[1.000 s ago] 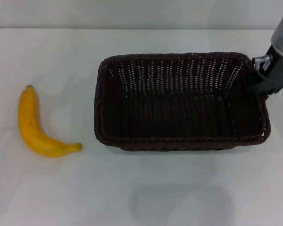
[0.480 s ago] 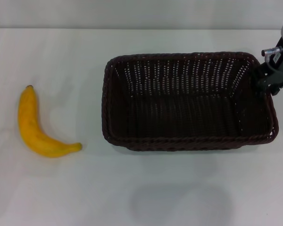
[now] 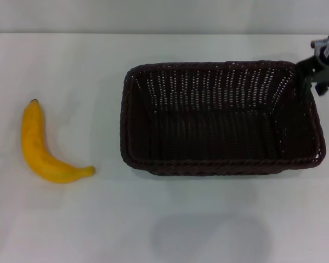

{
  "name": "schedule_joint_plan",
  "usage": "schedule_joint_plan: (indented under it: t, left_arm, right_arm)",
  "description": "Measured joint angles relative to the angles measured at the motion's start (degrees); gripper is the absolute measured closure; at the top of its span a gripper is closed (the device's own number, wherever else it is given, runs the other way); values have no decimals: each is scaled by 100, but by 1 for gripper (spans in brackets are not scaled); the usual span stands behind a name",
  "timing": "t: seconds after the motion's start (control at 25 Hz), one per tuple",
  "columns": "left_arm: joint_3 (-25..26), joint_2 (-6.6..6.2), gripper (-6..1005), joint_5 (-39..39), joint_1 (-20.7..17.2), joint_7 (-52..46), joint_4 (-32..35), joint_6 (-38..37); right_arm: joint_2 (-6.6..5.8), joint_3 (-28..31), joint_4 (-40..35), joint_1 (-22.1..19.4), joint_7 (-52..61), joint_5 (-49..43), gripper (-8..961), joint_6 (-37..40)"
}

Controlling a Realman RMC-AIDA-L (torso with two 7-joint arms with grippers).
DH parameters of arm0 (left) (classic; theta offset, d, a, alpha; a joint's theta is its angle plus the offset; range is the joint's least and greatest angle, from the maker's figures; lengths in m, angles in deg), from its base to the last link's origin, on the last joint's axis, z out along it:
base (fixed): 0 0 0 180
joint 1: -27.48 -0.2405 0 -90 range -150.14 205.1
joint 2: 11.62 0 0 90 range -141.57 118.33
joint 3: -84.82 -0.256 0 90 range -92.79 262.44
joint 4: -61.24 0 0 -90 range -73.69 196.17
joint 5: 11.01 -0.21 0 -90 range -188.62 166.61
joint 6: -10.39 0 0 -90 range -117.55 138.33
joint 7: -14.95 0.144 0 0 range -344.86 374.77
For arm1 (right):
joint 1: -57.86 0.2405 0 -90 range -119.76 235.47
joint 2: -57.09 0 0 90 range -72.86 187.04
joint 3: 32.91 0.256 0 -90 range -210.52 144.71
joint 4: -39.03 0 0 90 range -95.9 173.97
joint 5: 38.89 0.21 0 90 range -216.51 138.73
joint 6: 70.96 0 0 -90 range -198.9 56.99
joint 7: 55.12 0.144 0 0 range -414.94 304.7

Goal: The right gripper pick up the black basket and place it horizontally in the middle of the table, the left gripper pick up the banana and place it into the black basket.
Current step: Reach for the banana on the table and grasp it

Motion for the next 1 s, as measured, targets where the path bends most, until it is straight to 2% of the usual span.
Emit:
schedule_joint_plan:
  t: [0.12, 0.24, 0.32, 0.36, 0.48, 0.6, 0.72, 0.76, 0.88, 1.0]
  left_arm:
    - [4, -16, 138, 73, -52, -26, 9, -5]
    - [-6, -29, 139, 52, -36, -134, 21, -9]
    - [-39, -69, 139, -32, -14, -458, 70, -61]
    - [-48, -88, 139, -105, -13, -644, 120, -106]
    - [-56, -136, 139, -668, -80, -1638, 651, -444]
    - [-58, -114, 139, -1641, -188, -3016, 1578, -1018]
    - [-59, -100, 139, -2877, -213, -4775, 2460, -1537]
    - [-59, -112, 139, -3526, -172, -5624, 2828, -1658]
    - [-61, -174, 139, -5022, -9, -7484, 3607, -1705]
    - [-61, -212, 139, -6631, 204, -9173, 4390, -1409]
  right_arm:
    - [-4, 126, -504, -181, -17, 47, 654, 19]
    - [9, 269, -1202, -594, -214, 21, 654, 215]
    - [70, 435, -1549, -928, -507, -11, 653, 515]
    - [141, 553, -1717, -1162, -720, -58, 653, 727]
    - [238, 688, -2083, -1772, -1210, -189, 653, 1479]
    - [249, 621, -2314, -2548, -1759, -60, 652, 2668]
    - [246, 446, -2312, -3237, -2492, 439, 644, 4102]
    - [243, 382, -2264, -3425, -2745, 609, 642, 4554]
    - [233, 111, -1861, -3932, -3613, 1258, 634, 5949]
    - [217, -184, -1065, -4138, -4700, 2134, 626, 7260]
